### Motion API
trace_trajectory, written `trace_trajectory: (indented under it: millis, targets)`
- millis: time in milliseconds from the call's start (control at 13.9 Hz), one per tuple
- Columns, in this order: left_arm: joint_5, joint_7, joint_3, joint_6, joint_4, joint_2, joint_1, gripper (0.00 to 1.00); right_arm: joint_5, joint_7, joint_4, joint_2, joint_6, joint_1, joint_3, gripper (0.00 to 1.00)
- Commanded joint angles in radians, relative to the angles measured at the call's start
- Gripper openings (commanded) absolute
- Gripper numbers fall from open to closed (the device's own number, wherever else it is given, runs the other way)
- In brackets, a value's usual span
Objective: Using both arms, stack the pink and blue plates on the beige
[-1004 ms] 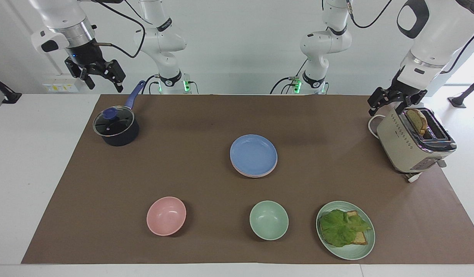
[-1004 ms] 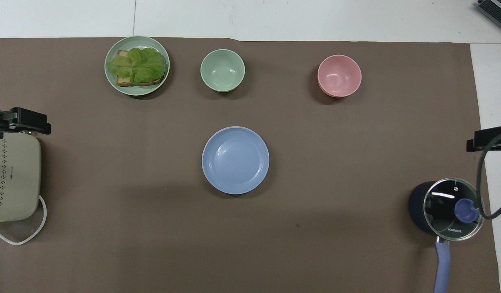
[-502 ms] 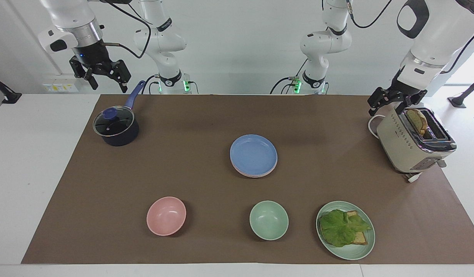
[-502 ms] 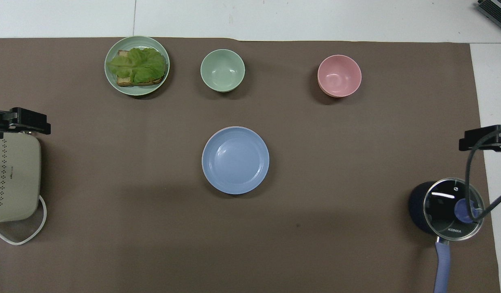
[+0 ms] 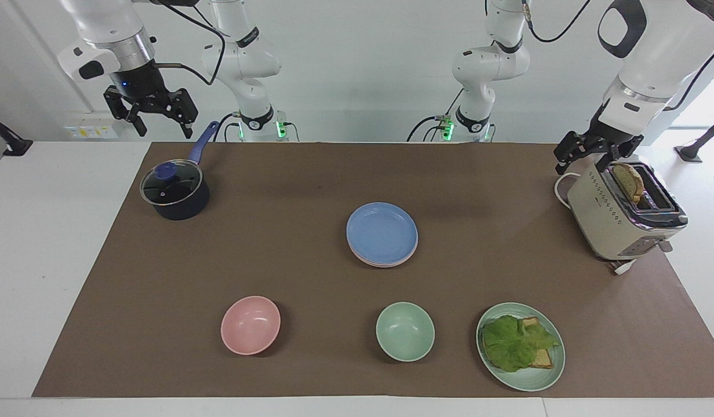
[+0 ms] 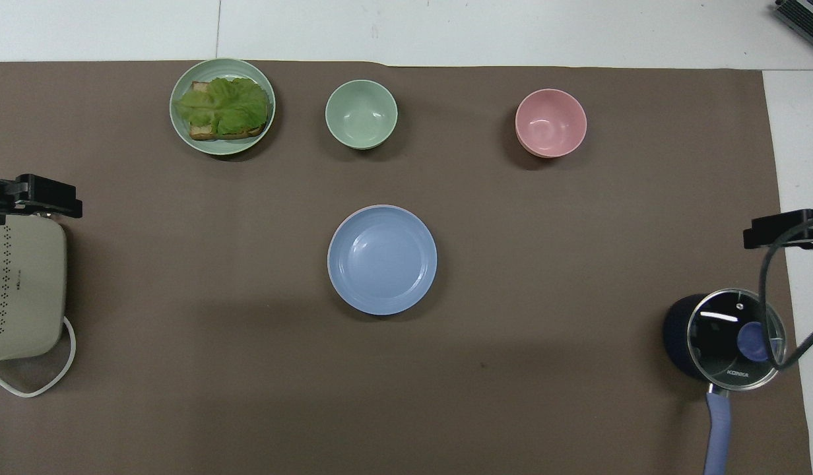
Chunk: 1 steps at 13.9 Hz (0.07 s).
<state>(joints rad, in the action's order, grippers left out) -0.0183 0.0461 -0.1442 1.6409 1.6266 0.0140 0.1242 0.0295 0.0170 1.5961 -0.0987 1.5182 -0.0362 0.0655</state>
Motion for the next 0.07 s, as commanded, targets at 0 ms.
trace_trajectory:
  millis: [0]
  targets:
    - [0.015,-0.008,-0.008,-0.016,-0.004,0.007,0.009,1.00,0.009,-0.022,0.018,-0.015,0.005,0.001,0.000,1.00]
